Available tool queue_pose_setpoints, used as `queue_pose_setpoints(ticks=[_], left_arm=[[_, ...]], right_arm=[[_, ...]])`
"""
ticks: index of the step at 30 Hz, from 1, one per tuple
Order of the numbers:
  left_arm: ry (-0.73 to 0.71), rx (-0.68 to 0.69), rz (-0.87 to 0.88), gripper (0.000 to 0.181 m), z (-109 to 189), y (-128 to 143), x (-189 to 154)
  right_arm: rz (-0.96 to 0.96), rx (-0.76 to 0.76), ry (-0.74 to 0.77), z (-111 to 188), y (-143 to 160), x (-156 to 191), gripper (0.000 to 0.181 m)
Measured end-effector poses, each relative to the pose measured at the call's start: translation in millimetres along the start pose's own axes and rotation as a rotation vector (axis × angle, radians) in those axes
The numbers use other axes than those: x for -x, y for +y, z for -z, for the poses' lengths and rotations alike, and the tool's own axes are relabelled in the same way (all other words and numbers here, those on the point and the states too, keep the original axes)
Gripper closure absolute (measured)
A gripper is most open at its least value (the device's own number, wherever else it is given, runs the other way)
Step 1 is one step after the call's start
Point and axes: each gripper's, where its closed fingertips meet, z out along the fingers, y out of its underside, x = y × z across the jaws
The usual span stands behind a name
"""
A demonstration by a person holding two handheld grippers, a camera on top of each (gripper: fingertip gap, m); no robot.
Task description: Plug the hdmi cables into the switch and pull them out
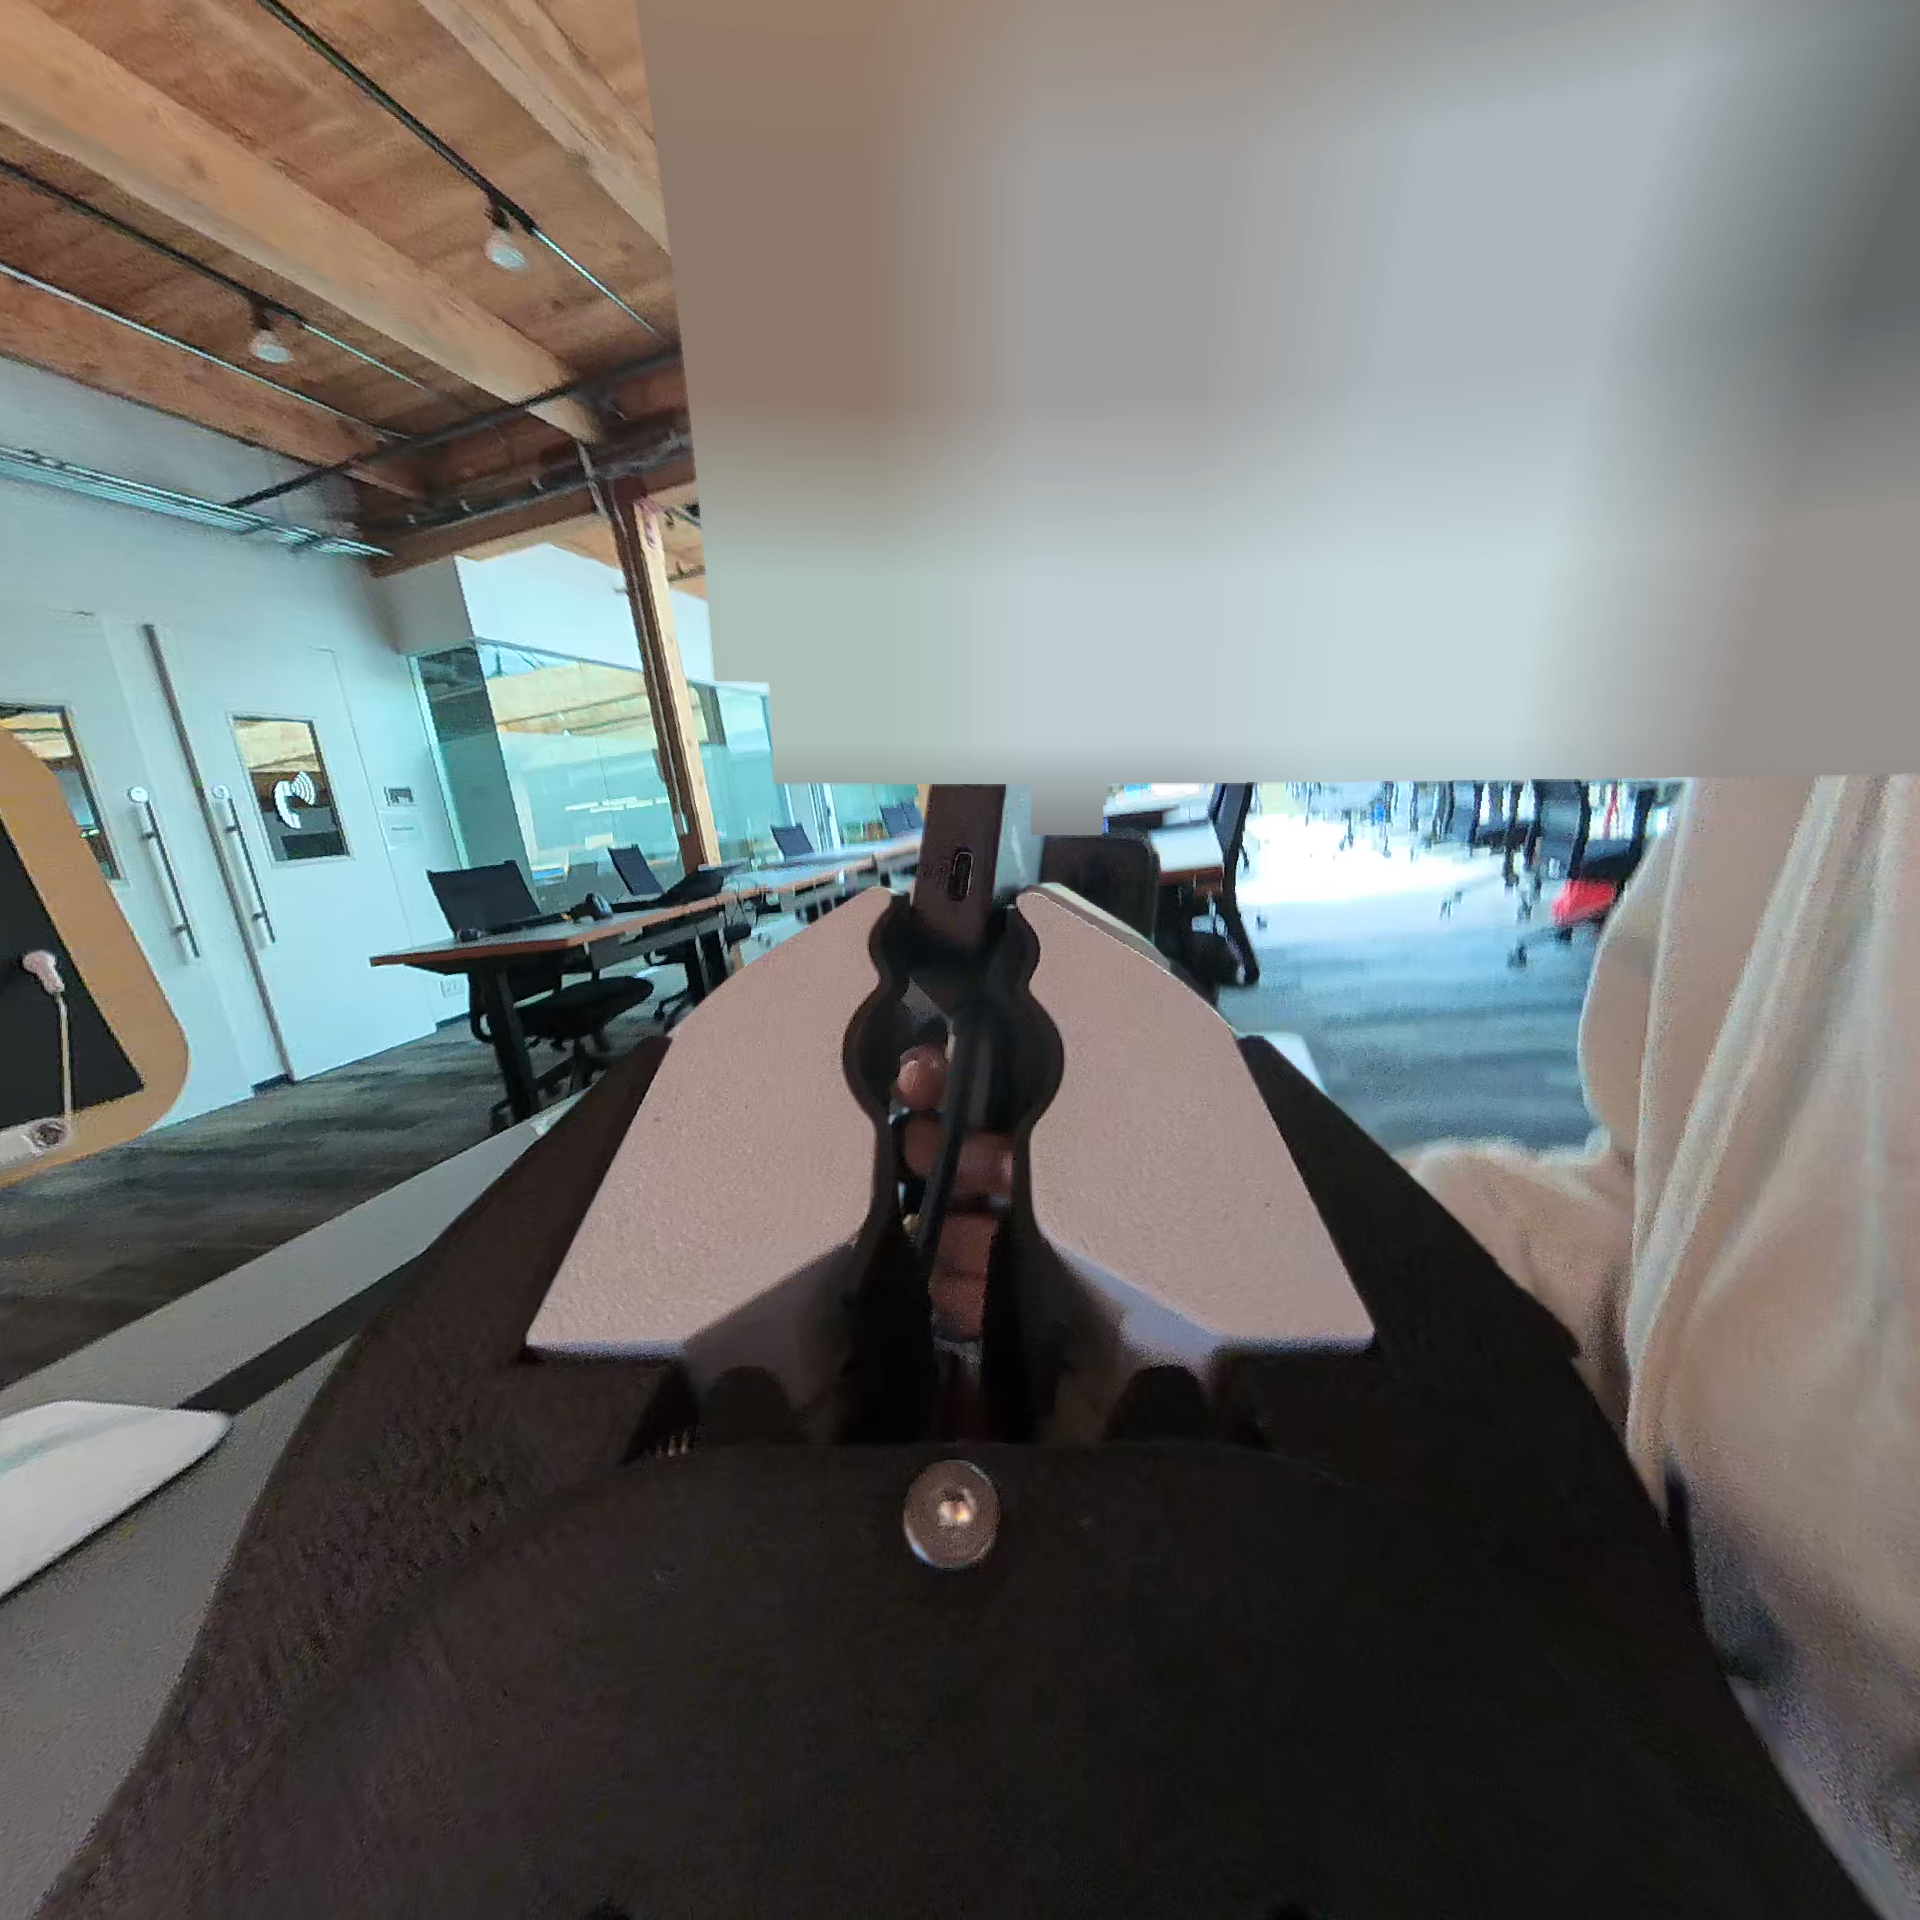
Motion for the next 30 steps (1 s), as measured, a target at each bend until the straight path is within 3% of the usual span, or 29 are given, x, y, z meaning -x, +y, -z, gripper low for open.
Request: queue_pose_setpoints(ticks=[4, 9, 12, 15, 22, 25, 30], left_arm=[[0.016, 0.200, -0.158, 0.168, 17, 12, 8], [0.194, 0.405, -0.259, 0.167, 27, 34, -1], [0.223, 0.514, -0.349, 0.168, 26, 50, 2], [0.253, 0.539, -0.361, 0.168, 24, 56, 1], [0.304, 0.538, -0.355, 0.167, 20, 63, 3], [0.206, 0.490, -0.344, 0.164, 11, 59, 11], [-0.026, 0.320, -0.183, 0.138, 10, 28, 21]], right_arm=[[0.114, 0.226, 0.122, 29, 11, -14, 0.148], [0.371, 0.624, 0.045, 36, 35, -9, 0.124], [0.484, 0.668, -0.031, 23, 41, -1, 0.138], [0.593, 0.797, -0.033, 28, 57, -10, 0.148], [0.563, 0.825, -0.031, 36, 69, -7, 0.165], [0.589, 0.817, 0.048, 39, 62, -16, 0.167], [0.621, 0.724, 0.250, 59, 40, -39, 0.167]])
